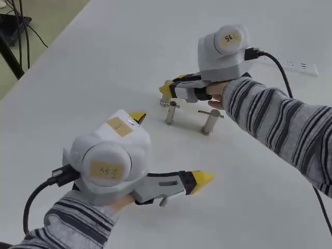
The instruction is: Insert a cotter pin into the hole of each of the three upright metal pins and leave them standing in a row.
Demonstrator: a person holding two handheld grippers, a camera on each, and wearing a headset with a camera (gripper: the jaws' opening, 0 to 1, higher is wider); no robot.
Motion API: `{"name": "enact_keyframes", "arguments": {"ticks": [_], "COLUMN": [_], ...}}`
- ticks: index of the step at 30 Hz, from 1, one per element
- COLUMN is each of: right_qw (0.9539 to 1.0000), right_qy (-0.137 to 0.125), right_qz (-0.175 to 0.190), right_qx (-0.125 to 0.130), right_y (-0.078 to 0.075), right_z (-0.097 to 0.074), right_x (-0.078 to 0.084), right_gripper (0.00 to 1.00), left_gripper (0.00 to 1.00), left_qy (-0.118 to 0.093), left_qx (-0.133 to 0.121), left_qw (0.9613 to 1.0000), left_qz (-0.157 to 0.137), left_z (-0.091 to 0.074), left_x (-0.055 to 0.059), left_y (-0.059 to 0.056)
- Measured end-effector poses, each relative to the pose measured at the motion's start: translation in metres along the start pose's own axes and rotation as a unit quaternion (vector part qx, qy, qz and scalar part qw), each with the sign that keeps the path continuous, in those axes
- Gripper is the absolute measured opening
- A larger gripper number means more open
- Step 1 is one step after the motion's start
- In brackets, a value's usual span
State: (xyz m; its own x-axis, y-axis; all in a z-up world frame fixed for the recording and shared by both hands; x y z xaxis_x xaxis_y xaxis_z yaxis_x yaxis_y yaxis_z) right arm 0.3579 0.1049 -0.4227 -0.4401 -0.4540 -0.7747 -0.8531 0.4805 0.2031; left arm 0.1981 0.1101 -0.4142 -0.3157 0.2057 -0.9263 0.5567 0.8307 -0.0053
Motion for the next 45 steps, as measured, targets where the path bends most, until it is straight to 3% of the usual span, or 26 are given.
{"name": "enact_keyframes", "arguments": {"ticks": [9, 16, 27, 45], "right_qw": [0.9998, 0.9995, 0.9942, 0.9875], "right_qy": [0.001, 0.000, 0.003, 0.009], "right_qz": [0.018, 0.015, 0.052, 0.064], "right_qx": [0.009, 0.028, 0.094, 0.144], "right_y": [-0.008, -0.018, -0.045, -0.039], "right_z": [-0.004, -0.021, -0.067, -0.136], "right_x": [-0.002, 0.002, 0.024, 0.063], "right_gripper": [0.08, 0.08, 0.08, 0.08], "left_gripper": [0.97, 0.97, 0.98, 0.99], "left_qy": [0.006, 0.005, 0.002, 0.015], "left_qx": [0.005, 0.008, 0.016, 0.022], "left_qw": [1.0000, 0.9999, 0.9998, 0.9995], "left_qz": [0.001, 0.005, 0.007, 0.017], "left_z": [0.001, 0.002, 0.002, 0.002], "left_x": [0.002, 0.001, -0.001, 0.001], "left_y": [-0.002, -0.002, -0.005, -0.008]}}
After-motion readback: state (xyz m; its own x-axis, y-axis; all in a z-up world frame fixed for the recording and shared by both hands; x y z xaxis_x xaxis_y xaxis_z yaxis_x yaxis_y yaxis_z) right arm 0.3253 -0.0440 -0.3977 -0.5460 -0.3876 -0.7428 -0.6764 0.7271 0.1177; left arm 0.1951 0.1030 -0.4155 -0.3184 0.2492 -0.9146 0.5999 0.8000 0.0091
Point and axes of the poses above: the centre of the closed fingertips' face, and the gripper's own axes: z roughly forward along the fingers, y roughly to its left, x roughly out of its underside, the point moved 5 cm from there along -z, roughly backward along the fingers, and after that the axes turned 5 degrees about z, right-handed, at the moved point
